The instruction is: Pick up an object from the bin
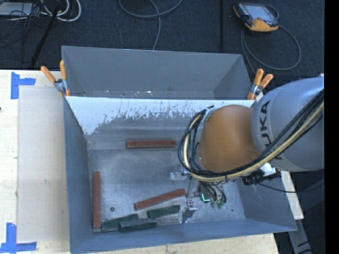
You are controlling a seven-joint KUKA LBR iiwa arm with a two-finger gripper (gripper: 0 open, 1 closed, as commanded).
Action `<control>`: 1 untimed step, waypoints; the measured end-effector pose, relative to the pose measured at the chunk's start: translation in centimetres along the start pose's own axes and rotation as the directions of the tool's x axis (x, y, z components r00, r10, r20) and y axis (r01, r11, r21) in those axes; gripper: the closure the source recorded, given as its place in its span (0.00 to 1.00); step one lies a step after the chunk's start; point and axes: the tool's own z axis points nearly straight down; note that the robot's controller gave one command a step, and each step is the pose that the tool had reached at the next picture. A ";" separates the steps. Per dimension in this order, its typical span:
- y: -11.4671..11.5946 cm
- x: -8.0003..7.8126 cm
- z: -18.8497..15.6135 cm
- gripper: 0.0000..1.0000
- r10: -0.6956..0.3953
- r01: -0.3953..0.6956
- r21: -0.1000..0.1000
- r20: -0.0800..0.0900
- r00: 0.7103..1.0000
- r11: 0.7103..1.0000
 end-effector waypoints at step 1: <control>0.0 -0.2 -0.3 0.00 0.002 -0.002 0.000 0.007 1.000 1.000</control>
Offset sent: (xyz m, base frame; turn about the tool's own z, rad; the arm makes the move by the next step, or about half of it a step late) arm 0.0192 0.0000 -0.0748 0.0565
